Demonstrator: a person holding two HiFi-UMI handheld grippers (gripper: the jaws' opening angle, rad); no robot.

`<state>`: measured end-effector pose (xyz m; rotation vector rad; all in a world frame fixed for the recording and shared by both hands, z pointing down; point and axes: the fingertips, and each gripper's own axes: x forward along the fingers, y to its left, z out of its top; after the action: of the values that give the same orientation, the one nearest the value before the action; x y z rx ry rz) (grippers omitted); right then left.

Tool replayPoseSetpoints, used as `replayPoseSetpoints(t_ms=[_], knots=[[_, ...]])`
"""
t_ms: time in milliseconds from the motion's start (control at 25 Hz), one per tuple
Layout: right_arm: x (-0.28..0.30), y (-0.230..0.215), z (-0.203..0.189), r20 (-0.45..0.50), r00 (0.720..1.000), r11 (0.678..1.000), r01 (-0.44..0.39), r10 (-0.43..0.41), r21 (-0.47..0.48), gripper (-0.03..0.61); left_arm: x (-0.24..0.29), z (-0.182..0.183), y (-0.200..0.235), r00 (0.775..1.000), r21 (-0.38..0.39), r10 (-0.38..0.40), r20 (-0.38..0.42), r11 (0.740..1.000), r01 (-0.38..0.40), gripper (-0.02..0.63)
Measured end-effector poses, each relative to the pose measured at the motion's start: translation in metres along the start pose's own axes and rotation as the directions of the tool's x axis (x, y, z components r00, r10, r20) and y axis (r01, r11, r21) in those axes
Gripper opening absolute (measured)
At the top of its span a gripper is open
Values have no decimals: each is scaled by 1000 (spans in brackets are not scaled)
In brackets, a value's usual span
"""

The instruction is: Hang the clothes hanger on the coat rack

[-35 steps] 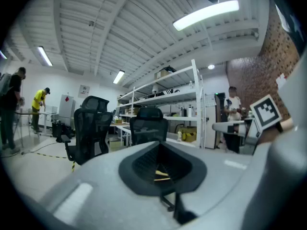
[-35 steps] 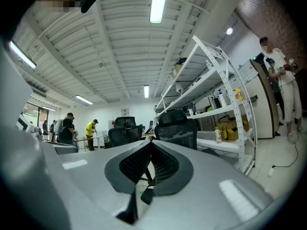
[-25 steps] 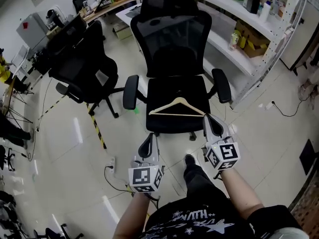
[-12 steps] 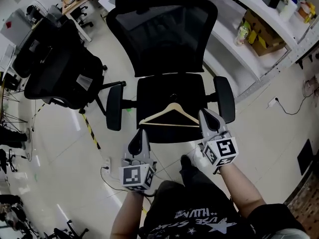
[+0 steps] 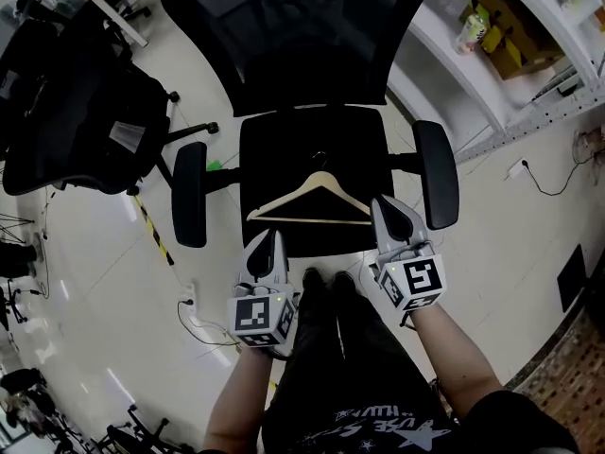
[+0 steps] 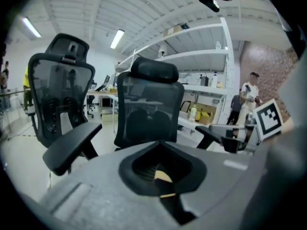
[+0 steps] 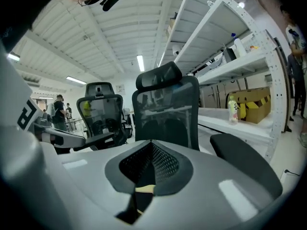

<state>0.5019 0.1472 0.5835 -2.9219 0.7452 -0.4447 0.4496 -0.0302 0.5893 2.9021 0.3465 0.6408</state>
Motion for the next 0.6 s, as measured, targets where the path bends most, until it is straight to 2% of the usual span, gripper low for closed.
replayPoseSetpoints(t_ms=[360,600], knots=[[28,7,-85,-175,984,999,-43,42,-5,6,44,-73,-11,984,-61,-110,-140,993,103,6],[52,2,-124,-247,968,999,-46,44,-3,8,71,-108,-2,969,-70,-122,-216,992,109,6]])
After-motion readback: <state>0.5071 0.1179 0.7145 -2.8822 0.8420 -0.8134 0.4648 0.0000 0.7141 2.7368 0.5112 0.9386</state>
